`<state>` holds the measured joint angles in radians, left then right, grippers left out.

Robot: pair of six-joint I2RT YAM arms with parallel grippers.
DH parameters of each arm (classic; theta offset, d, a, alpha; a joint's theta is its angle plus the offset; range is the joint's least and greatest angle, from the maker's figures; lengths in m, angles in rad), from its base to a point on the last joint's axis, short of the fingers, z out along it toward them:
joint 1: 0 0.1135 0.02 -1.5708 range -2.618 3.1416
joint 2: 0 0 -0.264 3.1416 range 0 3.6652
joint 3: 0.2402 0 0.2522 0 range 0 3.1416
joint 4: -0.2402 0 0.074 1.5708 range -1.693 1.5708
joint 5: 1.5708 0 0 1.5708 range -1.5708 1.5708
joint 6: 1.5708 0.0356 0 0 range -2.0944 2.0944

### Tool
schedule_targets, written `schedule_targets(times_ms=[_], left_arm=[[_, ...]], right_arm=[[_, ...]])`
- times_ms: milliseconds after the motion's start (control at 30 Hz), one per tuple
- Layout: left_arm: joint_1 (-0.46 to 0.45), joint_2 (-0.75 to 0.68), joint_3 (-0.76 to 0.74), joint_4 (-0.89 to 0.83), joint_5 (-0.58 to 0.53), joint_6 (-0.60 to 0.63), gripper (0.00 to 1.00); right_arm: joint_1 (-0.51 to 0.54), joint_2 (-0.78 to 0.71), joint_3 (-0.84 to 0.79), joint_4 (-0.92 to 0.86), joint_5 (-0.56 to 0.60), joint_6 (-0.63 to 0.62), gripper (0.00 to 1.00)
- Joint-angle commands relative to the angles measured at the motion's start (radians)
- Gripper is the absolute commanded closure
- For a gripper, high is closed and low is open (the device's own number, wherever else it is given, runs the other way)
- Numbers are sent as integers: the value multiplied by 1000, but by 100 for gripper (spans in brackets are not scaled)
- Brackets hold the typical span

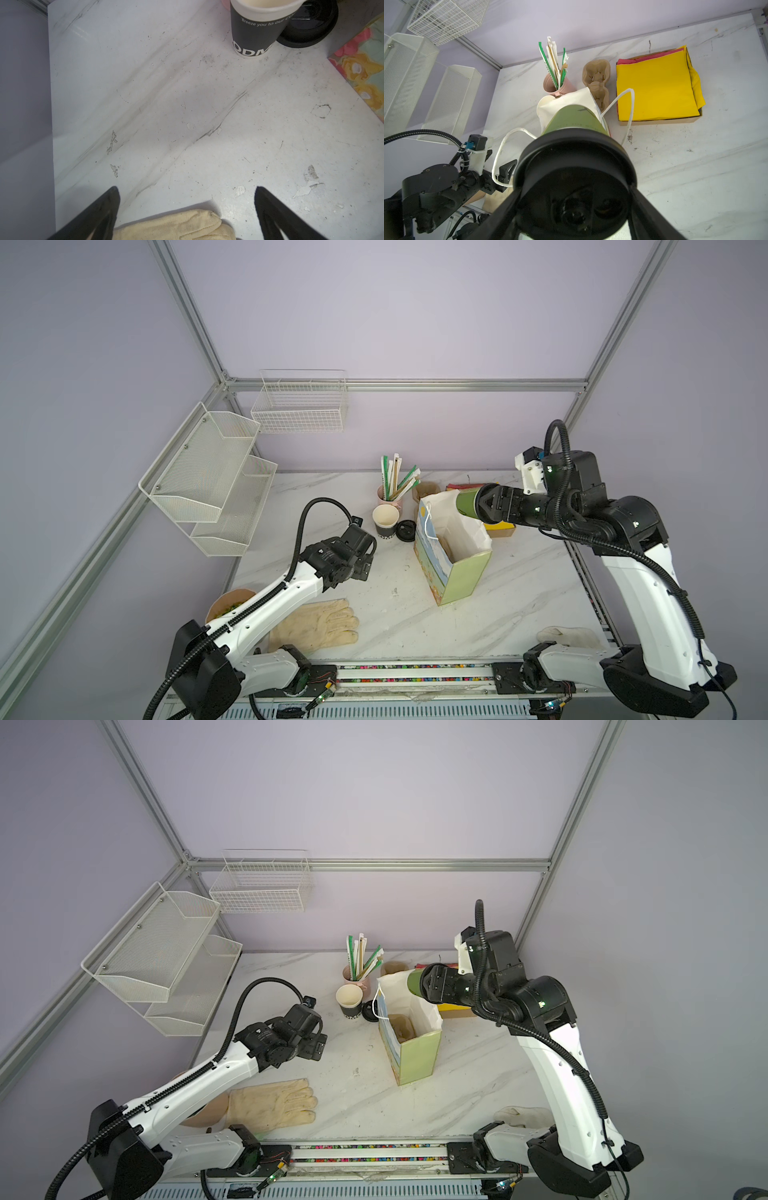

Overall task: Pack the takeout coffee
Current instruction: 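Lift the green cup with the right gripper toward the bag opening, then lower the green cup with the right gripper into the bag toward the carrier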

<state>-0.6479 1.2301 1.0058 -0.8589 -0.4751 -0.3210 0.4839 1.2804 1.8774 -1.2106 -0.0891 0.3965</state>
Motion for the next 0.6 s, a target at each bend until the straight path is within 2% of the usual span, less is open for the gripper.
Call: schedule_targets(times_ms=[0,300,567], left_arm=[[8,3,79,0,-1,12,0],[8,2,77,0,0,13,0],[8,1,74,-2,6,15,0]], right_arm=[[36,23,15,-45,61,16,25],[182,146,38,-153,198,86,26],[222,197,-51,-158,200,90,26]])
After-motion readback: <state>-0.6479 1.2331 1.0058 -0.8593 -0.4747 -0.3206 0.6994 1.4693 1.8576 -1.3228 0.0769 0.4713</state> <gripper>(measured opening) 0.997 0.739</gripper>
